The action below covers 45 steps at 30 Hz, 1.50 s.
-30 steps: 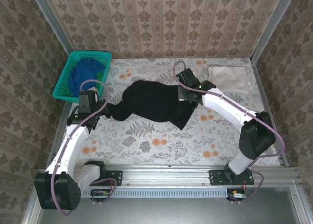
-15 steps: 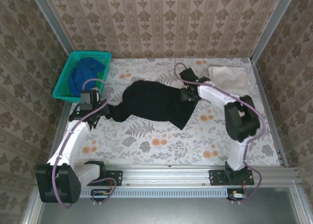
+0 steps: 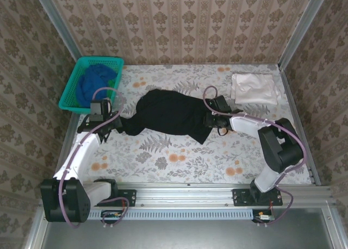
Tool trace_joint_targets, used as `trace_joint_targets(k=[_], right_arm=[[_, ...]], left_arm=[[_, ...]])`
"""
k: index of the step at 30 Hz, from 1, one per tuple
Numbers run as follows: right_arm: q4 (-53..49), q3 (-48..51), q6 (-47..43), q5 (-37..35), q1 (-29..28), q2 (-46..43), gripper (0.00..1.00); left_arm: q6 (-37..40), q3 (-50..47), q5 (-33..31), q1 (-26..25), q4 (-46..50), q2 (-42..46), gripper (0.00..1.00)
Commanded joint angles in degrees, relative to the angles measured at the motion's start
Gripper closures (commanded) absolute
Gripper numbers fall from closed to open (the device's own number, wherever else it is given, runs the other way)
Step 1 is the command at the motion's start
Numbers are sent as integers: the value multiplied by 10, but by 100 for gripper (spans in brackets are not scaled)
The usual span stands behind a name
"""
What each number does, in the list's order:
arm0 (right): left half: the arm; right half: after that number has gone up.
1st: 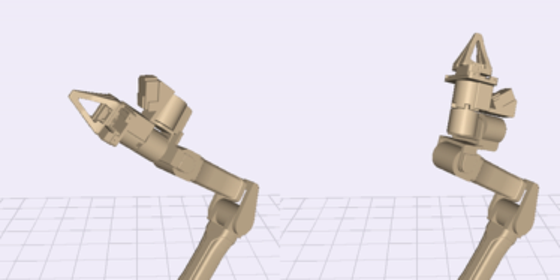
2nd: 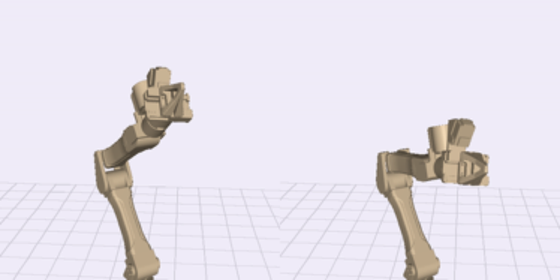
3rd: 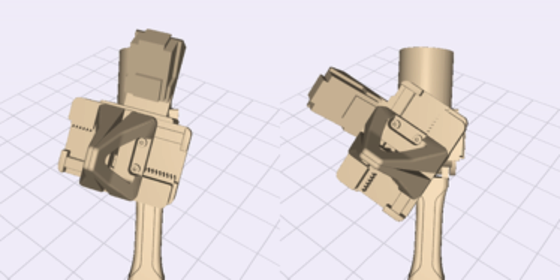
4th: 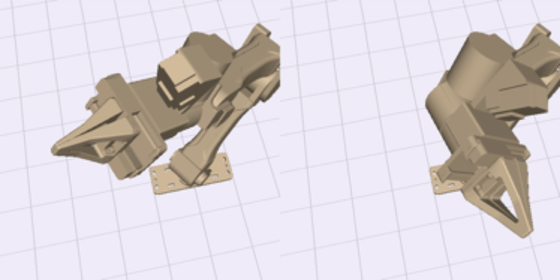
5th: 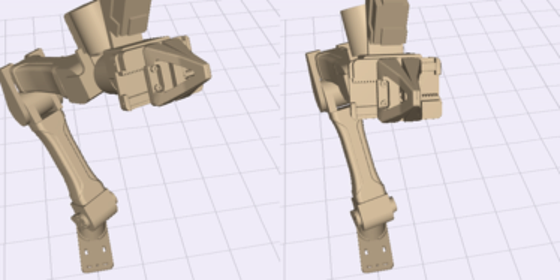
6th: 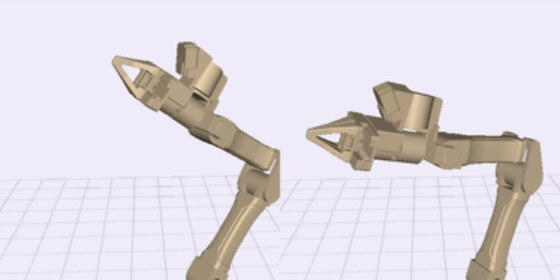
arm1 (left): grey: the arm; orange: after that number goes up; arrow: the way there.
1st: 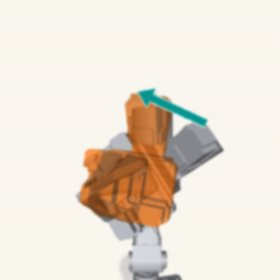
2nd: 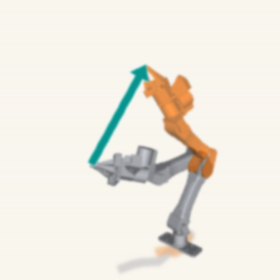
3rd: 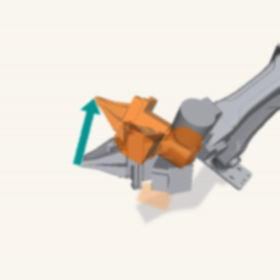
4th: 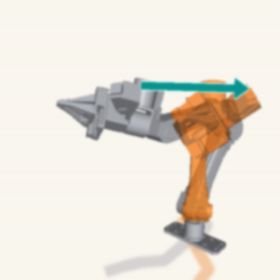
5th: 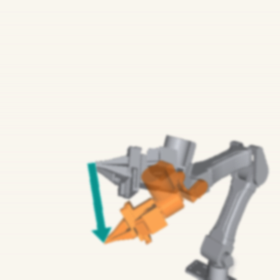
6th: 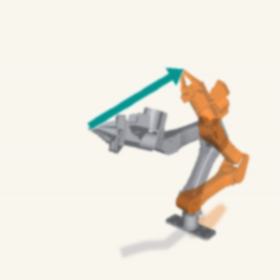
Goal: Fold and stack the t-shirts
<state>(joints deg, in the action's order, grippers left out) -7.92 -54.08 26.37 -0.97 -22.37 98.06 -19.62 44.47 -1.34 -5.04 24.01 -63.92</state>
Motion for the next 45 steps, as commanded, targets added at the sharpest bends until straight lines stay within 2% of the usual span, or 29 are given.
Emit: trace_joint_targets(k=[1, 6, 11, 18, 19, 23, 27, 35, 38, 45], right_arm=[[17, -63, -3, 2, 7, 57, 69], [-17, -130, -7, -10, 11, 126, 68], [-41, -166, -14, -14, 10, 154, 57], [-80, -180, -18, -24, -1, 168, 56], [-85, -180, -18, -24, -4, 169, 57], [-93, -169, -9, -31, -12, 150, 78], [-106, -152, -10, -65, -19, 91, 92], [-176, -135, -40, -128, -27, -34, 99], [-204, -129, -59, -137, -26, -59, 91], [-263, -120, -63, -141, -30, -32, 85]], left_arm=[[13, 5, 5, 4, 2, 1, 100], [18, 4, 0, 6, 6, 6, 100], [21, 7, -2, 7, 8, 5, 100], [21, 7, 0, 7, 2, -3, 100], [21, 8, 0, 8, 2, -5, 100], [19, 13, 3, 8, 5, -7, 100], [17, 17, 4, 8, 8, 3, 100], [12, 43, 10, 8, 12, 21, 100], [9, 47, 13, 9, 13, 34, 100], [7, 32, 23, 8, 12, 55, 100]])
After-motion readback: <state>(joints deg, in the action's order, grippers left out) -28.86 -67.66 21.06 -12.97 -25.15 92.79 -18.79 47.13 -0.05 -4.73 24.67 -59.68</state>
